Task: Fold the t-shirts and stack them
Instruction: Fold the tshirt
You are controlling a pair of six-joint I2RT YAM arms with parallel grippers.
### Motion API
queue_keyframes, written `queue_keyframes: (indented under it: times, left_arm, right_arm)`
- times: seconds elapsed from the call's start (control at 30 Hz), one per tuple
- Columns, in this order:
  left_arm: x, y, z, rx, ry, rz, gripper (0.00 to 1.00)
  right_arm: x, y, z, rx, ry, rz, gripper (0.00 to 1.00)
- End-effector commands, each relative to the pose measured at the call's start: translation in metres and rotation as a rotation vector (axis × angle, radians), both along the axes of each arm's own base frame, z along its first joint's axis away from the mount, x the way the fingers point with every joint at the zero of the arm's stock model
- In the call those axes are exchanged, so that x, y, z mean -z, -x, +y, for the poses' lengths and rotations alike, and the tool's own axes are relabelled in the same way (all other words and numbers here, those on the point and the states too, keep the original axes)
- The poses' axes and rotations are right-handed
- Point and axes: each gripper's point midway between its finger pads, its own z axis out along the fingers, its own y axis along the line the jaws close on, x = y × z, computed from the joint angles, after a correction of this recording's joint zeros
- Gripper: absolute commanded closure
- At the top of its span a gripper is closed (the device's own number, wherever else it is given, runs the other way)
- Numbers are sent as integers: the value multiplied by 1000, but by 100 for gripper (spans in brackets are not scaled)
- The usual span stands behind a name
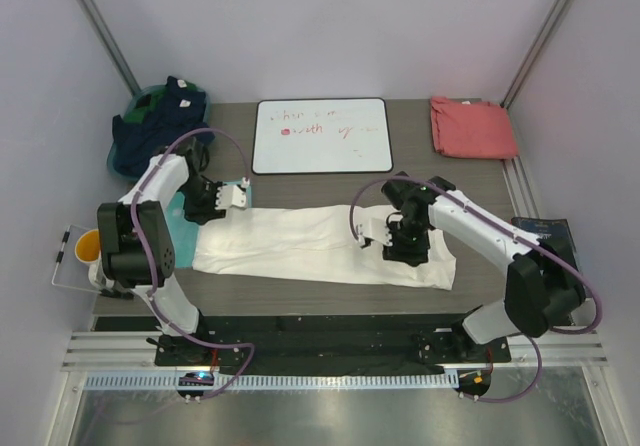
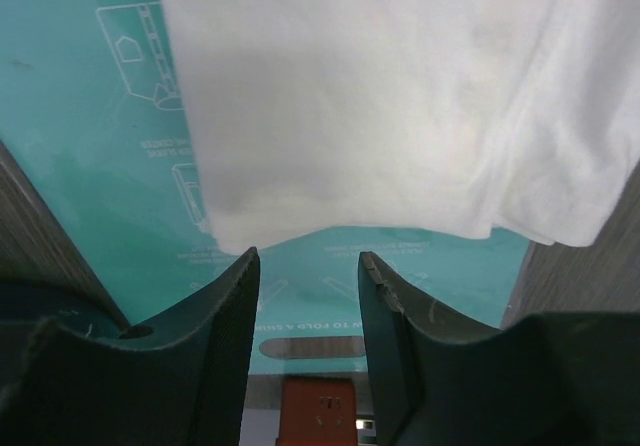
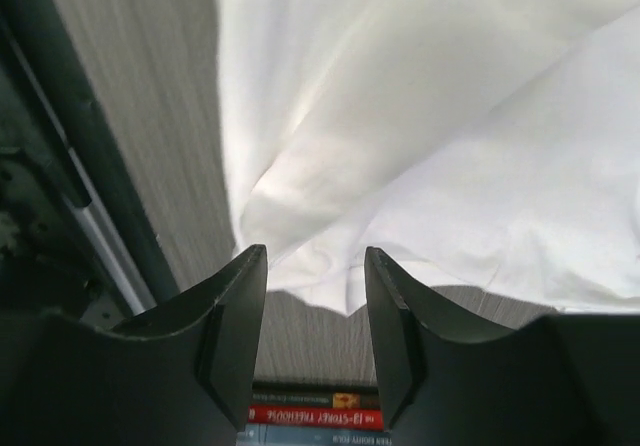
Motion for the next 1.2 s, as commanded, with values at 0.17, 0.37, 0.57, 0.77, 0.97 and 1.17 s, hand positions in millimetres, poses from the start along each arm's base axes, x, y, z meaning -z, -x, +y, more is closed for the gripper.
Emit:
queue_keyframes:
  times: [0.17,0.37,0.57,0.77,0.97,1.17]
  left_arm:
    - [10,-43,-10,-34,29,-128,55]
    - [24,-55,-20,-37,3,-154,57]
    - [27,-60,-19,-39,-23,-168,57]
    - [35,-64,-13,-53,-59,-176,57]
    - [38,-69,-14,-56,-73,-189,57]
    - [40,-72,-18,-52,-73,-193,58]
  right_arm:
    - [9,-77,58,134,-232,-34,55]
    - [17,-108,69,158,-253,20,58]
    - [22,-118,81,147,-276,61,57]
    - [19,-103,82,99,-253,141,57]
    - [19,-96,83,76,-245,163,55]
    - [27,-99,85,72,-238,168,55]
